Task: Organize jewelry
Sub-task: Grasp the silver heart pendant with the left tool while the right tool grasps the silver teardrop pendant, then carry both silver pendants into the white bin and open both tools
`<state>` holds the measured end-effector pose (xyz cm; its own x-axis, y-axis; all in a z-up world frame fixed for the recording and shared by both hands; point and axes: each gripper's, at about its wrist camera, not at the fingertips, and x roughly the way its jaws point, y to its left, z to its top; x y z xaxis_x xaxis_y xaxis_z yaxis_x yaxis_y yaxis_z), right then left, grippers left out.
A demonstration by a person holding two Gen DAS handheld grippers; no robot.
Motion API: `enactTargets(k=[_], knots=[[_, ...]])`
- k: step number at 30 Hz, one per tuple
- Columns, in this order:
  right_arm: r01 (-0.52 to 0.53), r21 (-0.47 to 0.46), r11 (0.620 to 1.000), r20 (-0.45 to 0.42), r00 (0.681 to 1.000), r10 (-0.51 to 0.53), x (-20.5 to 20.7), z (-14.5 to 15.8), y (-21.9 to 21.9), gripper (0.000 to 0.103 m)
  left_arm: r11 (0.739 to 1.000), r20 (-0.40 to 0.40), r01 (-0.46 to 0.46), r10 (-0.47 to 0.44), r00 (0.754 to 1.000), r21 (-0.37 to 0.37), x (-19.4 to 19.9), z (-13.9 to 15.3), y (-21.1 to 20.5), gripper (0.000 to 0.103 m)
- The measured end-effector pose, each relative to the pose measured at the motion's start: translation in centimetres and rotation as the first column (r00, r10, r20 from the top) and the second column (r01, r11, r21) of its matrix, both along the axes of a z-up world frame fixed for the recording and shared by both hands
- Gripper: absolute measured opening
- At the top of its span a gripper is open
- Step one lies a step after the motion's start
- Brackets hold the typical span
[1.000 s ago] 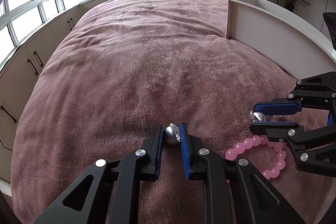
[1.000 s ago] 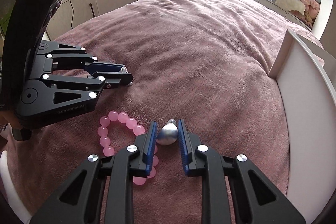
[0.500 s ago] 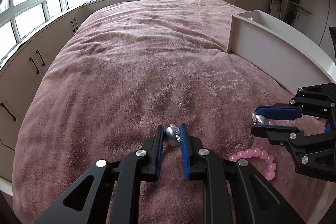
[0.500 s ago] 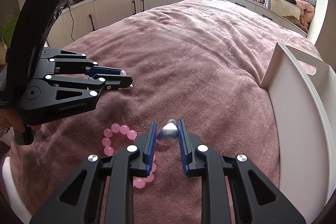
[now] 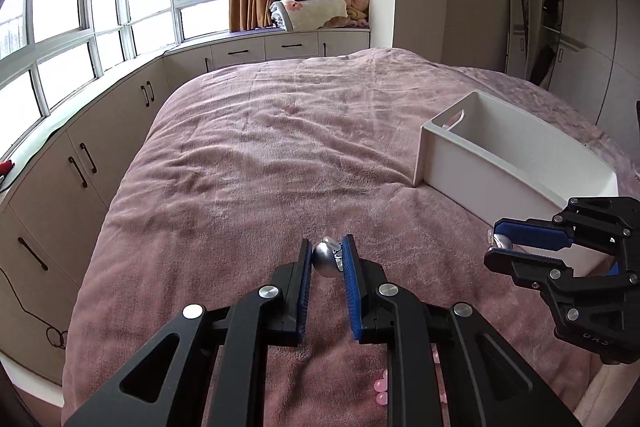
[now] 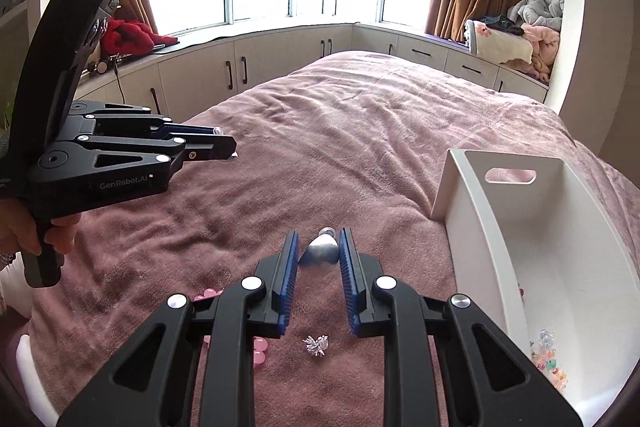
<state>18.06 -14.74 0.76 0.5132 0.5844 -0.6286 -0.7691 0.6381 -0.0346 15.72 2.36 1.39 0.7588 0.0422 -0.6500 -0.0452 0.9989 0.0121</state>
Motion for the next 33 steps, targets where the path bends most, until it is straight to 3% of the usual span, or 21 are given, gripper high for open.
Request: enactTargets(k=[6, 20, 28, 33], knots=[[0.07, 0.085, 0.994, 0.062, 0.995, -0.075, 0.2, 3.3, -3.0, 0.021, 0.999, 0.059, 0.04, -0.04, 0.997, 0.009, 0.3, 3.4, -2.2, 0.021], [0.245, 0.214, 0.946, 0.051, 0.964, -0.261, 1.6, 6.3, -11.4, 0.021, 0.989, 0.116, 0.149, -0.151, 0.982, 0.023, 2.5, 6.7, -10.0, 0.021], [0.354, 0.199, 0.914, 0.062, 0.926, -0.373, 2.5, 6.5, -14.9, 0.021, 0.98, 0.104, 0.2, -0.2, 0.974, 0.014, 5.0, 7.5, -15.0, 0.021], [0.415, 0.179, 0.892, 0.057, 0.901, -0.431, 3.4, 6.2, -16.9, 0.021, 0.977, 0.079, 0.21, -0.206, 0.975, -0.034, 7.0, 7.2, -17.4, 0.021]])
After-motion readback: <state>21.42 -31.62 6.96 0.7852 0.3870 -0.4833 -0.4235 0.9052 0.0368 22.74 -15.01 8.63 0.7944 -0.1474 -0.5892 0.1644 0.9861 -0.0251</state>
